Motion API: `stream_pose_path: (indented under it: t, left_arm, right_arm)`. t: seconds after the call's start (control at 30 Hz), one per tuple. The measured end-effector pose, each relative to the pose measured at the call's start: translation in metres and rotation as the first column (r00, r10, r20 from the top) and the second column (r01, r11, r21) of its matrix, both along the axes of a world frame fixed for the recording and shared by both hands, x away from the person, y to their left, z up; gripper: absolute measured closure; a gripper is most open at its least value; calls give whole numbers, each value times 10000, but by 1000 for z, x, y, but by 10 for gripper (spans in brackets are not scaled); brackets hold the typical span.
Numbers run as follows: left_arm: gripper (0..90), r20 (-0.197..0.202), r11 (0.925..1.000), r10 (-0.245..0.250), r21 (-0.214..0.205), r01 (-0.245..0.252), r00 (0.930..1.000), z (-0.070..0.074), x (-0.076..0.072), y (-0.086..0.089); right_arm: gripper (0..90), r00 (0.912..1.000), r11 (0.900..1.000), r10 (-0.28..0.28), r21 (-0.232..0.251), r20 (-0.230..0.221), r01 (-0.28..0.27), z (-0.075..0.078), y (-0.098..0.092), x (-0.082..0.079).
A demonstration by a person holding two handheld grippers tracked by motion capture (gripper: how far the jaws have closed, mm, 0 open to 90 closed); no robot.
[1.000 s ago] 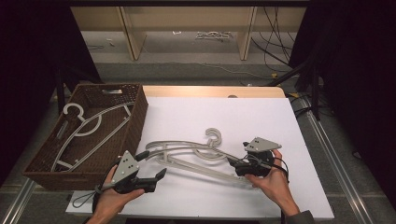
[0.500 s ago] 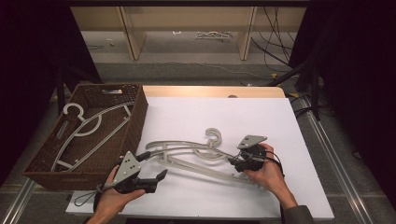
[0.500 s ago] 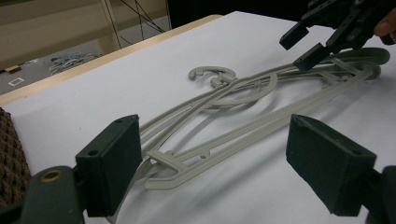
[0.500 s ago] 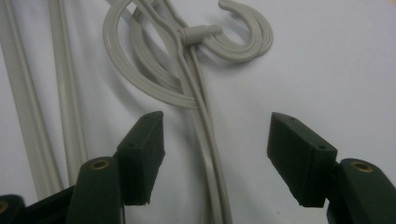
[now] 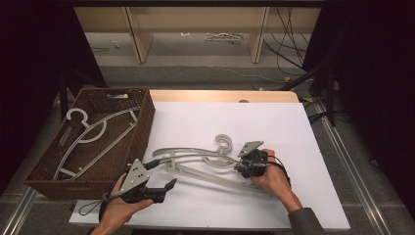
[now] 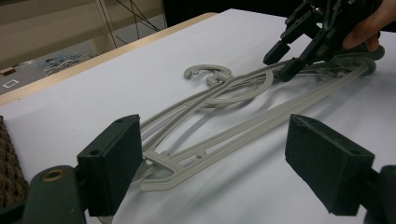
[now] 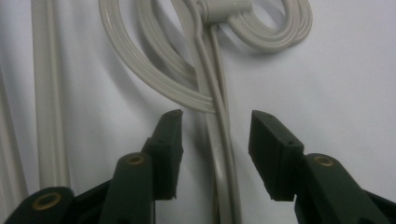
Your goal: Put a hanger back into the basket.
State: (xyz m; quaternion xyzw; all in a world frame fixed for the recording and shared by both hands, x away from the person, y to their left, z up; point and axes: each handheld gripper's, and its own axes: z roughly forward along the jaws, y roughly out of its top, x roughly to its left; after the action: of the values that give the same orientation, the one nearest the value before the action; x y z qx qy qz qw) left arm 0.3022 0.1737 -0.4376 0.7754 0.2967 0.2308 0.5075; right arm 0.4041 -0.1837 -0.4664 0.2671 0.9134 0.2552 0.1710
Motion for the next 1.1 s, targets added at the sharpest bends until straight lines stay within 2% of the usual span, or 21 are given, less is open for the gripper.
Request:
stream_pose_path:
  t: [0.03, 0.07, 0.13, 0.23, 0.3, 0.37, 0.4, 0.47, 0.57, 0.7, 0.8, 0.97, 1.1]
  left_arm:
    - [190, -13, 10000, -29, 95, 29, 10000, 0, 0, 0]
    - [190, -32, 9999, -48, 103, 48, 10000, 0, 0, 0]
    - [191, -49, 10000, -20, 68, 20, 10000, 0, 0, 0]
    - [192, -29, 9999, -100, 123, 100, 9999, -1, 1, -1]
    - [194, -33, 9999, -41, 157, 41, 10000, -1, 1, 0]
    - [196, -17, 9999, -102, 113, 102, 9999, -1, 1, -1]
    - [197, -25, 9998, -121, 146, 121, 9999, -1, 1, -1]
    - [198, -32, 9997, -148, 214, 148, 9999, -1, 1, -1]
    - [199, -16, 9997, -188, 183, 188, 9998, -1, 2, -1]
    - [202, -58, 9997, -102, 223, 103, 9999, -1, 1, -1]
    - [205, -317, 9999, -102, -76, 100, 9994, -1, 3, -2]
    - [209, -286, 9999, -159, -41, 157, 9995, -1, 3, -5]
    - [213, -317, 9999, -102, -103, 99, 9994, 0, 6, -8]
  right_arm:
    - [598, 9998, 9999, 107, -76, -167, -109, 1, 0, 1]
    - [618, 10000, 9999, -9, -125, 71, 10, -1, 1, 2]
    - [644, 9999, 9999, -16, -166, -172, 13, 0, 0, 4]
    - [678, 10000, 9995, 25, -310, -90, -28, -2, 0, 6]
    - [707, 9997, 9991, 4, -419, -247, -14, -2, 1, 6]
    - [743, 9996, 9981, 241, -557, -149, -249, -3, 2, 7]
    - [766, 9993, 9973, 202, -694, -308, -223, -2, 3, 6]
    - [787, 9992, 9964, 378, -751, -137, -387, -2, 4, 6]
    - [802, 9973, 9912, 725, -1119, 65, -714, -1, 5, 4]
    - [812, 9943, 9876, 1022, -1232, 315, -977, 5, 7, 2]
    - [814, 9888, 9812, 1332, -1499, 680, -1219, 12, 10, -1]
    - [814, 9768, 9718, 1827, -1713, 1121, -1621, 20, 11, -5]
    - [815, 9724, 9703, 1963, -1682, 1263, -1740, 24, 11, -10]
